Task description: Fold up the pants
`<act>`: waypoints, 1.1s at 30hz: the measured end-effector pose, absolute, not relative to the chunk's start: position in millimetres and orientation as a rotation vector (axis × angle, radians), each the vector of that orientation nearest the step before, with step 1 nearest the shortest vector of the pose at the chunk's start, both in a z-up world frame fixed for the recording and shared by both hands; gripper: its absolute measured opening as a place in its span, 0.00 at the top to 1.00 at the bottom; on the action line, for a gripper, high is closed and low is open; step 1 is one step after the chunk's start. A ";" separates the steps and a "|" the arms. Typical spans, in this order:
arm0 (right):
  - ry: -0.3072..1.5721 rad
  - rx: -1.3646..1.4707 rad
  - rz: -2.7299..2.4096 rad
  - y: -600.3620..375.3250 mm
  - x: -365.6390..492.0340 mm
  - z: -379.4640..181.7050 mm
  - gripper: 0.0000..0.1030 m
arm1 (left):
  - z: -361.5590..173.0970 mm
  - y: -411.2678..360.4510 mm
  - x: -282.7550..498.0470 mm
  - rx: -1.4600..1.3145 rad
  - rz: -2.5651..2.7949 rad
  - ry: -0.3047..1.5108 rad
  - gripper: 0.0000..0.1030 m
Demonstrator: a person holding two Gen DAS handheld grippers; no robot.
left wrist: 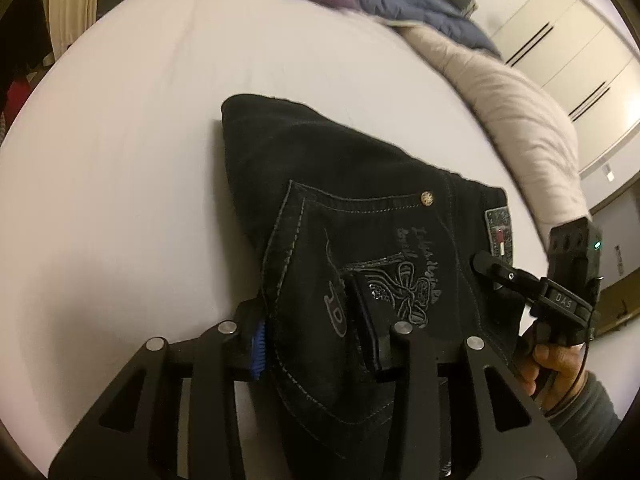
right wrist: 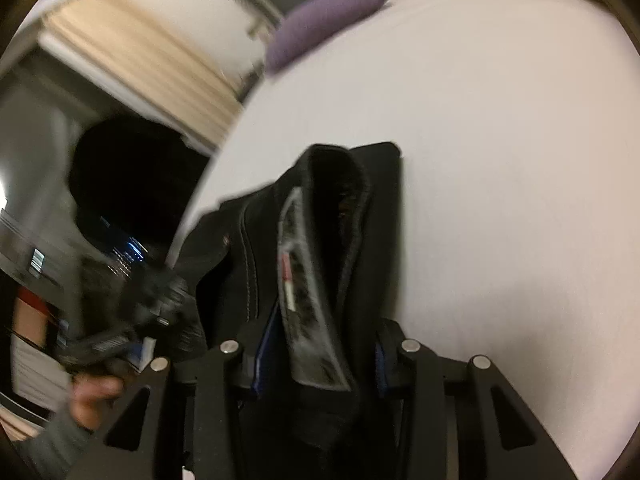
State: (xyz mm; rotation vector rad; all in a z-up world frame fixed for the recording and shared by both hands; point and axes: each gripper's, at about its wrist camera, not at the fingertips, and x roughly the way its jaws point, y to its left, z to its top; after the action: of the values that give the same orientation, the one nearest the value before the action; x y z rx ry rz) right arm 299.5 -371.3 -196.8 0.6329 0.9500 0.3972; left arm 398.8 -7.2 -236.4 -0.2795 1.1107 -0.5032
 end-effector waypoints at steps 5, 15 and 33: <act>0.956 0.611 0.301 -383.4 278.2 -176.2 0.34 | -191.7 -9.3 372.3 -0.184 -0.411 0.971 0.58; 0.386 0.176 0.057 -349.7 141.0 3.3 0.00 | 4.0 19.9 196.4 0.055 -0.115 0.245 0.00; 0.392 0.117 -0.146 -298.1 -0.8 155.8 0.00 | 28.1 29.7 93.1 -0.073 -0.104 0.655 0.00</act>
State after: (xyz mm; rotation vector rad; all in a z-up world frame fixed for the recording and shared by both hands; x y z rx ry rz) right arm -0.8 -298.1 155.8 0.1171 0.3923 -0.1462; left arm 93.1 29.7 28.1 -0.0727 0.6554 -0.1044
